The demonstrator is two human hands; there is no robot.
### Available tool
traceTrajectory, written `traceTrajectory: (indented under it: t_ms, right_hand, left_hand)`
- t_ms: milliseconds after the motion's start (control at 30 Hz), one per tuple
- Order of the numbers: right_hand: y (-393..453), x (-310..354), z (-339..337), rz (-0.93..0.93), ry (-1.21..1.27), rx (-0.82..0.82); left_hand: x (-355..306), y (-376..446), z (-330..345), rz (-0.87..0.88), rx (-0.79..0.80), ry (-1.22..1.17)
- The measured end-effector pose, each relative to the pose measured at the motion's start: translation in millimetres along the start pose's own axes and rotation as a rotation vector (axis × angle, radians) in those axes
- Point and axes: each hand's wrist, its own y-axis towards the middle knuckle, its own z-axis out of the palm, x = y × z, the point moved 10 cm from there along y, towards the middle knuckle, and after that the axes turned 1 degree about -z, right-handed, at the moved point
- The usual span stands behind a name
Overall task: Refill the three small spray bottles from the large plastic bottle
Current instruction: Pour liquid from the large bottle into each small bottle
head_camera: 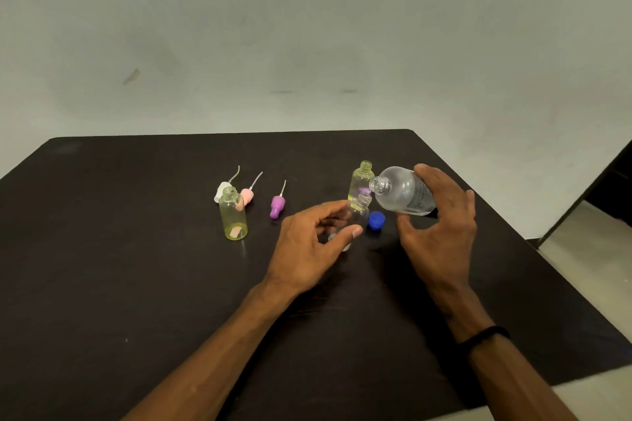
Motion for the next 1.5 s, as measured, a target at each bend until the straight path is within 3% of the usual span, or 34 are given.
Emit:
traceTrajectory:
  t_ms: [1500]
  right_hand:
    - [1.9,6.4,1.3,-0.093,-0.113,0.011]
  left_hand:
    - [1.9,-0.6,1.6,-0.009,0.031,-0.039]
